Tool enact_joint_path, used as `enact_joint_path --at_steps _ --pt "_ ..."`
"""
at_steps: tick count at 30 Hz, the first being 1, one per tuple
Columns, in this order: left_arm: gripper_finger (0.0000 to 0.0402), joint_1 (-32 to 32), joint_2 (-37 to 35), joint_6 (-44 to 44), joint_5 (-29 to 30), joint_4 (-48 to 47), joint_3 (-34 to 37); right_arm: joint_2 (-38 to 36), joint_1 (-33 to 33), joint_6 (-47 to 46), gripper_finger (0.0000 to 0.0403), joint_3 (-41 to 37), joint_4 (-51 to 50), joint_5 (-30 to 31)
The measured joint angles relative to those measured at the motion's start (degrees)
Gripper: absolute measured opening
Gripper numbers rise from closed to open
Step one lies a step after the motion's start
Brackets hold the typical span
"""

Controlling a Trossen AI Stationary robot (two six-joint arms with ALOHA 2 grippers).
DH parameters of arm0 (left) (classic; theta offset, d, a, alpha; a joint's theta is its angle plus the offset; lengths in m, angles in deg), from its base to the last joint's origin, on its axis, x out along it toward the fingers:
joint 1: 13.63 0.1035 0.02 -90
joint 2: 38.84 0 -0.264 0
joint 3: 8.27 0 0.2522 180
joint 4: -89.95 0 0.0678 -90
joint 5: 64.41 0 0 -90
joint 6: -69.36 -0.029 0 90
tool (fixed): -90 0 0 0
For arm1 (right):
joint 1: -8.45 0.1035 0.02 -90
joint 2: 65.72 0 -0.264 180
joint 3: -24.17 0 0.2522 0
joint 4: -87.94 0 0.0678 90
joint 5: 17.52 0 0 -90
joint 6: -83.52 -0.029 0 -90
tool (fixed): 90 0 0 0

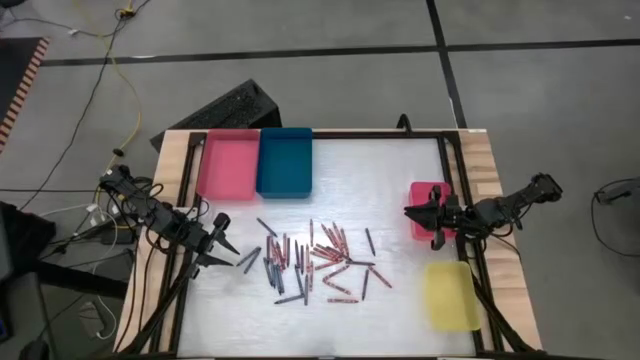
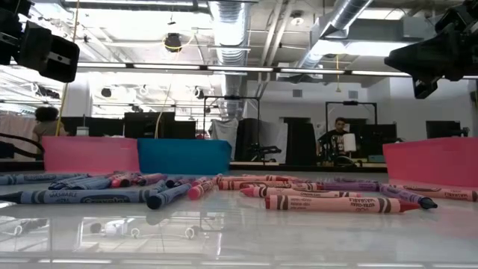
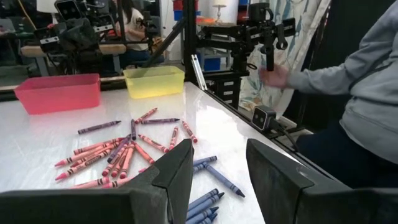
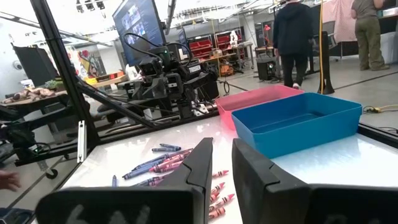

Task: Sort crayons
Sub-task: Put the blue crayon into the large red bin

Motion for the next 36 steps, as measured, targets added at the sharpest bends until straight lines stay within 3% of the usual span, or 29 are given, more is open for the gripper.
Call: enact_joint_path --at_steps 5,9,19,27,33,36 --pt "0.0142 0.0 0.0 -0.4 0.0 0.0 0.0 0.0 0.0 0.8 0.0072 0.0 0.2 0.1" --pt "0.0142 0.0 0.0 -4.7 1.0 0.4 0.0 0.0 -0.9 8.6 0.0072 0.0 4.4 2.4" --pt "0.0142 0.0 0.0 -4.2 1.9 0.3 0.0 0.0 -3.1 9.0 0.0072 0.0 4.8 3.0" --pt "0.0142 0.0 0.0 -4.1 1.9 0.3 0.0 0.0 -3.8 -11.6 0.0072 0.0 11.1 3.1" --pt "0.0142 0.0 0.0 -1.9 2.0 1.0 0.0 0.0 -6.9 -12.4 0.0072 0.0 16.3 5.5" --pt "0.0142 0.0 0.0 3.9 2.0 0.8 0.0 0.0 -9.1 -6.7 0.0072 0.0 19.4 6.8"
